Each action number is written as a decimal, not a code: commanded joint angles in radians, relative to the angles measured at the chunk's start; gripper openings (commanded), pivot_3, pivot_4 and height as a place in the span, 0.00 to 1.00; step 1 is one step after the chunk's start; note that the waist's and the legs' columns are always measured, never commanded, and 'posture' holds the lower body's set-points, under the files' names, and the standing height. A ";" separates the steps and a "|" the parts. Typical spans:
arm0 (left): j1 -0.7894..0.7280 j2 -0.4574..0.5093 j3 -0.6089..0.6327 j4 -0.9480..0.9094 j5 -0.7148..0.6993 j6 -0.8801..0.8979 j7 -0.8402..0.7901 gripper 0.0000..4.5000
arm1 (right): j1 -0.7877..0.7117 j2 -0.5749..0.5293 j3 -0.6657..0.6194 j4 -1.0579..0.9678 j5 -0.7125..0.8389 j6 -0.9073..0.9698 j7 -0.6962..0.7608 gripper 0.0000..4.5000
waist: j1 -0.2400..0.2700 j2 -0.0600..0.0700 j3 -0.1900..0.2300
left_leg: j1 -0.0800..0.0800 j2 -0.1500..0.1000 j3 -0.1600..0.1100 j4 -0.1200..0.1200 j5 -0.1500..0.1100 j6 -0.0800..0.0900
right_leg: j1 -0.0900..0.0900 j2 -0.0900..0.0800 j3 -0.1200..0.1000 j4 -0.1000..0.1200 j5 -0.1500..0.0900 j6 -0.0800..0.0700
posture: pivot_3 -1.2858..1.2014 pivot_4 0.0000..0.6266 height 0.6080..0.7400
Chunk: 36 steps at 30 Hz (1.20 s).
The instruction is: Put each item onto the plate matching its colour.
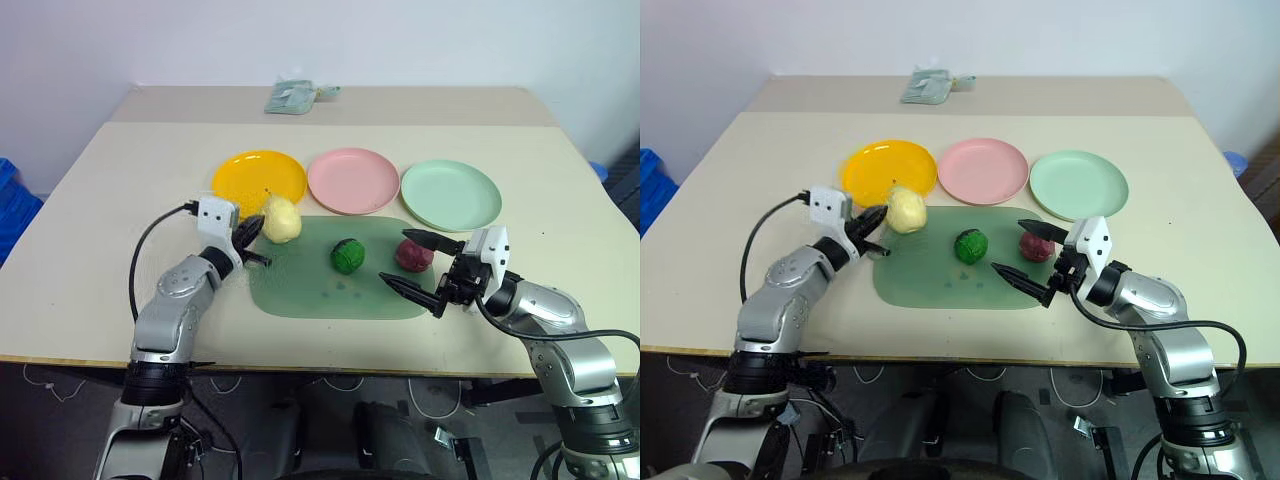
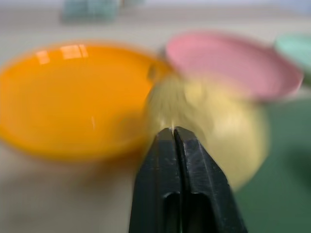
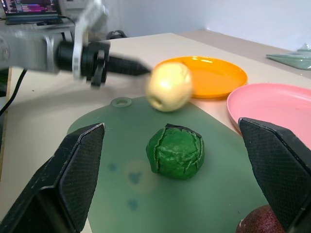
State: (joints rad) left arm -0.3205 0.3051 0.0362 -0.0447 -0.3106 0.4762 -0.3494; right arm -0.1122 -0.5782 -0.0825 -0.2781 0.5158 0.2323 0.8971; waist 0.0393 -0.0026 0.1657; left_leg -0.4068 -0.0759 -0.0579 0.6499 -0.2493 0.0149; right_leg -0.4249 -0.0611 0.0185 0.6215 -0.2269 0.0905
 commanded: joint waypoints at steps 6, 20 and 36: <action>-0.029 -0.017 0.017 -0.032 0.001 -0.045 -0.010 0.06 | -0.010 0.003 -0.011 -0.023 -0.002 -0.020 -0.005 1.00 | 0.000 0.000 0.000 | 0.000 0.000 0.000 0.000 0.000 0.000 | 0.000 0.000 0.000 0.000 0.000 0.000 | 0.52 0.24 1.00; -0.059 -0.001 0.056 -0.091 -0.097 0.000 -0.086 0.71 | -0.020 0.005 -0.011 -0.018 -0.015 -0.030 -0.013 1.00 | -0.001 0.000 0.000 | 0.000 0.000 0.000 0.000 0.000 0.000 | 0.000 0.000 0.000 0.000 0.000 0.000 | 0.52 0.24 1.00; -0.368 0.109 0.002 -0.038 -0.087 0.410 -0.007 0.99 | -0.047 0.013 -0.004 0.025 -0.025 -0.050 0.004 1.00 | -0.002 -0.001 0.001 | 0.000 -0.001 0.000 0.001 0.000 0.000 | -0.001 0.000 -0.001 0.003 0.001 0.003 | 0.52 0.24 1.00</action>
State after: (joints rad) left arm -0.6555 0.4182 0.0493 -0.1049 -0.4011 0.8751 -0.3428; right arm -0.1373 -0.5724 -0.0821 -0.2450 0.4876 0.2051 0.8983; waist 0.0376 -0.0036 0.1663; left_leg -0.4066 -0.0766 -0.0579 0.6505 -0.2491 0.0146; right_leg -0.4258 -0.0607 0.0180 0.6253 -0.2254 0.0931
